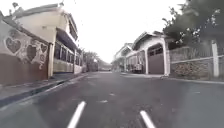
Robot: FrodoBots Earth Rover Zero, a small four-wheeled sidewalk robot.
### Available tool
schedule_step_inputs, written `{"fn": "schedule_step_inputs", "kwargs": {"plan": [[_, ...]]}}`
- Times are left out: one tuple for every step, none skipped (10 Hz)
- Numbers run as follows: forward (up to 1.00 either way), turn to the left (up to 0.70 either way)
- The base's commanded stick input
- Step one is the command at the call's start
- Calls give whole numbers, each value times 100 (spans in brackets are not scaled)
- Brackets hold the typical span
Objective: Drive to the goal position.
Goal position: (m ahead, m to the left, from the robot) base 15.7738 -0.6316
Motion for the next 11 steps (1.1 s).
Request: {"fn": "schedule_step_inputs", "kwargs": {"plan": [[70, 0], [70, 0], [70, 0], [70, 0], [70, 0], [70, 0], [70, 0], [70, 0], [70, 0], [70, 0], [70, 0]]}}
